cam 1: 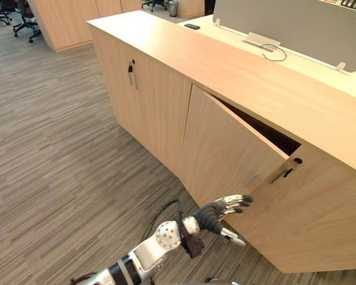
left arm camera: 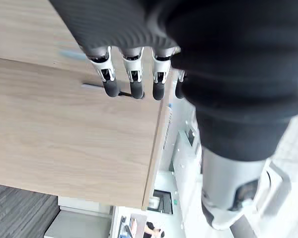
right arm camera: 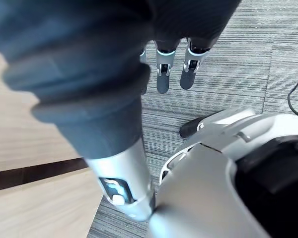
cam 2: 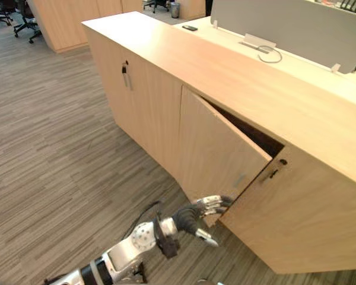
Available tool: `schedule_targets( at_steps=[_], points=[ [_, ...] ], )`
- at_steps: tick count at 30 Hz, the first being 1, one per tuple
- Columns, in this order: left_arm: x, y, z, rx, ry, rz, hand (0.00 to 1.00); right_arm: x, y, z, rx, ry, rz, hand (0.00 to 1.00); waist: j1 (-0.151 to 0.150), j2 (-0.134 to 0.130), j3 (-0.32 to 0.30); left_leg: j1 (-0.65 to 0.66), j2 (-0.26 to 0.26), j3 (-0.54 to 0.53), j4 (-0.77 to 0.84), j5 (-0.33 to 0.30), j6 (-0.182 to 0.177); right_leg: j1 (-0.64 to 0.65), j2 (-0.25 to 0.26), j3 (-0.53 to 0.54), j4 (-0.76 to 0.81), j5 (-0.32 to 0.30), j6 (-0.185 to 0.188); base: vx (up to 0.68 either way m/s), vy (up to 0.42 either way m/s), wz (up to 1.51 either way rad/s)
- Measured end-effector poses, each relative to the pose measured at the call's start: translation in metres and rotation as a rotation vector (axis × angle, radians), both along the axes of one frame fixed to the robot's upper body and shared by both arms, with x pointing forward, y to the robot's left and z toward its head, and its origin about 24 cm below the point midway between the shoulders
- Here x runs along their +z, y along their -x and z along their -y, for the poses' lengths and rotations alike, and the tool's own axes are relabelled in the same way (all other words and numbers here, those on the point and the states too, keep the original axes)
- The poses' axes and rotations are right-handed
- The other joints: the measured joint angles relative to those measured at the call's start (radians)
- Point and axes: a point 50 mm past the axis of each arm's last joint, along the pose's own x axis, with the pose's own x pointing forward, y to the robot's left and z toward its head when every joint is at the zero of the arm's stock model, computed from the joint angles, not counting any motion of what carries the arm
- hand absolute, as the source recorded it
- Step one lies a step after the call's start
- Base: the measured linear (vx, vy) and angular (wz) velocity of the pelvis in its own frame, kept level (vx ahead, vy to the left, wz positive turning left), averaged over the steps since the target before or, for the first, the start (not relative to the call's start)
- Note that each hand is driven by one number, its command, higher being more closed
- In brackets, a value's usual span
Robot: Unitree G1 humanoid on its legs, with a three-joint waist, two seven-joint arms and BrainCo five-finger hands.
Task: Walk over to the cabinet, pick up the folder, carry it to the office cabinet, place the folder inside the office cabinet, then close the office cabinet door
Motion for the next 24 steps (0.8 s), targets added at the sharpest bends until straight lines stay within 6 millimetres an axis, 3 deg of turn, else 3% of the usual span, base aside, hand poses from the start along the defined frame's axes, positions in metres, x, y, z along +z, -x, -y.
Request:
schedule_targets(
  at_steps=[4,6,11,12,14,15,17,19,21,22,23,24],
  points=[
    [-0.041,-0.009,-0.039,0.211,-0.032,-0.223,0.0,0.0,-0.001,0.0,0.027,0.007,0.0,0.0,-0.002,0.0,-0.002,0.002,0.005,-0.003,0.0,-0.004,-0.006,0.004,0.006,-0.001,-0.001,0.004,0.012,0.1,-0.054,-0.01],
    [-0.075,-0.007,-0.078,0.412,-0.07,-0.384,0.0,0.001,-0.005,0.0,0.08,0.018,0.005,0.0,-0.004,-0.004,-0.001,0.015,0.008,0.003,0.001,-0.01,-0.015,0.023,0.013,0.0,-0.014,0.004,0.012,0.13,-0.061,-0.05],
    [-0.124,0.022,-0.157,0.826,-0.157,-0.625,0.0,0.003,-0.013,0.0,0.119,0.023,0.03,0.0,0.012,-0.009,0.004,0.042,0.043,0.05,0.069,-0.066,-0.04,0.051,0.026,0.037,-0.032,0.005,0.012,0.1,-0.049,-0.3],
    [-0.132,0.034,-0.174,0.928,-0.169,-0.675,0.0,0.003,-0.014,-0.001,0.131,0.019,0.031,0.0,0.014,-0.014,0.012,0.026,0.073,0.056,0.182,-0.13,-0.052,0.073,0.031,0.051,-0.032,0.005,0.011,0.05,-0.067,-0.45],
    [-0.141,0.053,-0.194,1.065,-0.185,-0.739,0.0,0.003,-0.013,0.002,0.147,0.025,0.029,0.0,0.019,0.007,0.023,-0.021,0.148,0.05,0.407,-0.229,-0.053,0.106,0.06,0.067,-0.032,-0.002,0.0,0.03,-0.093,-0.57],
    [-0.148,0.063,-0.204,1.152,-0.189,-0.789,0.0,0.004,-0.014,0.003,0.152,0.029,0.031,0.0,0.025,0.014,0.025,-0.078,0.193,0.009,0.552,-0.256,-0.029,0.109,0.079,0.093,-0.03,-0.014,-0.019,0.01,-0.093,-0.71],
    [-0.159,0.077,-0.213,1.264,-0.212,-0.874,0.0,0.005,-0.015,0.008,0.153,0.042,0.03,0.0,0.035,0.038,0.046,-0.114,0.215,-0.112,0.656,-0.253,-0.033,0.103,0.105,0.142,-0.009,-0.022,-0.032,-0.02,-0.058,-0.67],
    [-0.172,0.106,-0.219,1.359,-0.253,-0.997,0.0,0.003,-0.01,0.009,0.142,0.038,0.011,0.0,0.04,0.032,0.053,-0.118,0.203,-0.204,0.7,-0.233,-0.075,0.097,0.107,0.197,0.011,-0.029,-0.045,-0.03,-0.023,-0.66],
    [-0.178,0.122,-0.216,1.433,-0.235,-1.074,0.0,0.003,-0.008,0.012,0.124,0.043,0.005,0.0,0.054,0.038,0.055,-0.098,0.119,-0.32,0.662,-0.343,-0.115,0.068,0.089,0.251,0.038,-0.035,-0.051,-0.02,0.101,-0.77],
    [-0.181,0.129,-0.212,1.441,-0.241,-1.095,0.0,0.005,-0.013,0.014,0.117,0.051,0.021,0.0,0.07,0.054,0.057,-0.071,0.063,-0.365,0.6,-0.391,-0.122,0.039,0.089,0.295,0.056,-0.04,-0.053,-0.01,0.224,-1.16],
    [-0.184,0.142,-0.206,1.447,-0.255,-1.14,0.0,0.007,-0.016,0.019,0.106,0.067,0.035,0.0,0.078,0.077,0.05,-0.033,-0.003,-0.426,0.495,-0.413,-0.077,0.009,0.097,0.339,0.072,-0.038,-0.048,-0.01,0.235,-1.18],
    [-0.186,0.151,-0.209,1.476,-0.275,-1.166,0.0,0.005,-0.016,0.012,0.105,0.052,0.035,0.0,0.08,0.054,0.041,-0.007,-0.02,-0.404,0.457,-0.401,-0.08,-0.006,0.084,0.361,0.075,-0.032,-0.034,0.02,0.174,-0.8]
  ],
)
